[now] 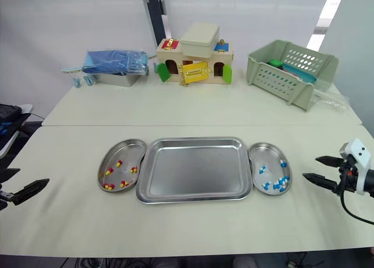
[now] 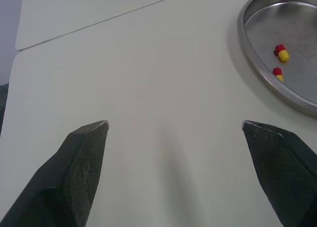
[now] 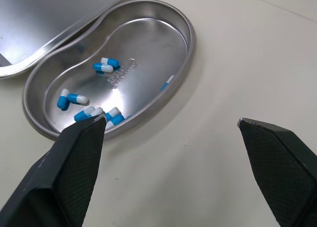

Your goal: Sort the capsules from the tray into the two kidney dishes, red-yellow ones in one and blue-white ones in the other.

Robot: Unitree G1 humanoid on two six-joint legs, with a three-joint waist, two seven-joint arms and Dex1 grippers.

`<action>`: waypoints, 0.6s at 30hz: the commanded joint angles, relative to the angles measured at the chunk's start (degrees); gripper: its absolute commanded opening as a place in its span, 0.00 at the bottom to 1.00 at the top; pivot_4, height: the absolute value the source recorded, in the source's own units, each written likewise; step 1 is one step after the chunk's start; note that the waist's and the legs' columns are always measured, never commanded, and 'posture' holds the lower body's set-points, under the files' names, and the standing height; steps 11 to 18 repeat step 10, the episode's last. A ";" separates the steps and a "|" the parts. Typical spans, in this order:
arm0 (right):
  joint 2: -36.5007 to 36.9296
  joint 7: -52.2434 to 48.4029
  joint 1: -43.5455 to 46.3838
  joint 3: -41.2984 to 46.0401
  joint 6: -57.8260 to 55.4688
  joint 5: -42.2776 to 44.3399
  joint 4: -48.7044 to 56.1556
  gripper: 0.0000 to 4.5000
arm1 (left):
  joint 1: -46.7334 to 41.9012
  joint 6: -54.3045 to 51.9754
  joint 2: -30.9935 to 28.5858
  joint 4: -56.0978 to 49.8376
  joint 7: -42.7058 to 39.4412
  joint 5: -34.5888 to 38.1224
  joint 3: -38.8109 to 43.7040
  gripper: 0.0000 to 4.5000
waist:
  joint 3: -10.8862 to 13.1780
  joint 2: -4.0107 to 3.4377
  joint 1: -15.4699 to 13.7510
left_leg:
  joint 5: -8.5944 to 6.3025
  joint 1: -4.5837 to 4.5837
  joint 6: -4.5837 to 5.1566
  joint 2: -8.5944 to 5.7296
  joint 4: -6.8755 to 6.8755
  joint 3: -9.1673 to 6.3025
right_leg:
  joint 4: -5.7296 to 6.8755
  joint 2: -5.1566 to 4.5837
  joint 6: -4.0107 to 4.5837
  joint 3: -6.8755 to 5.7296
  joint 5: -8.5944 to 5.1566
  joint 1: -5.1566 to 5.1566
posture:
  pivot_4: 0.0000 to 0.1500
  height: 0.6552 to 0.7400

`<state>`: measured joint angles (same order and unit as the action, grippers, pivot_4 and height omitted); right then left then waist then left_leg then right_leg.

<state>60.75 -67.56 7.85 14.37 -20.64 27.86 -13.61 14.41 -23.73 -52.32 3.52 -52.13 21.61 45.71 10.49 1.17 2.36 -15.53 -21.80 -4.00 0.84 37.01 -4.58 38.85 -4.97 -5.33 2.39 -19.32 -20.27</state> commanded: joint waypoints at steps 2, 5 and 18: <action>-0.40 -1.82 2.45 -0.93 2.16 -2.39 -2.60 1.00 | 2.37 0.92 2.14 -3.08 2.09 0.34 2.95 0.99 | 0.00 0.01 0.00 | 0.00 -0.01 0.00 0.01 0.01 -0.01 | 0.00 0.00 0.00 -0.02 0.00 0.00 | 1.00 1.00; -1.17 -2.43 4.33 -1.64 3.82 -3.61 -4.67 1.00 | 3.09 1.19 3.16 -4.32 3.45 0.54 3.29 0.99 | 0.00 0.01 0.00 | 0.00 -0.02 0.00 0.01 0.01 -0.01 | 0.00 0.00 0.00 -0.02 0.00 0.01 | 1.00 1.00; -1.71 -3.31 5.66 -1.71 5.61 -5.08 -6.86 1.00 | 3.71 0.94 2.95 -4.72 3.26 0.94 3.13 0.99 | 0.00 0.00 -0.05 | 0.00 -0.02 -0.01 0.00 0.02 0.00 | 0.00 -0.01 0.00 -0.01 0.00 0.01 | 1.00 1.00</action>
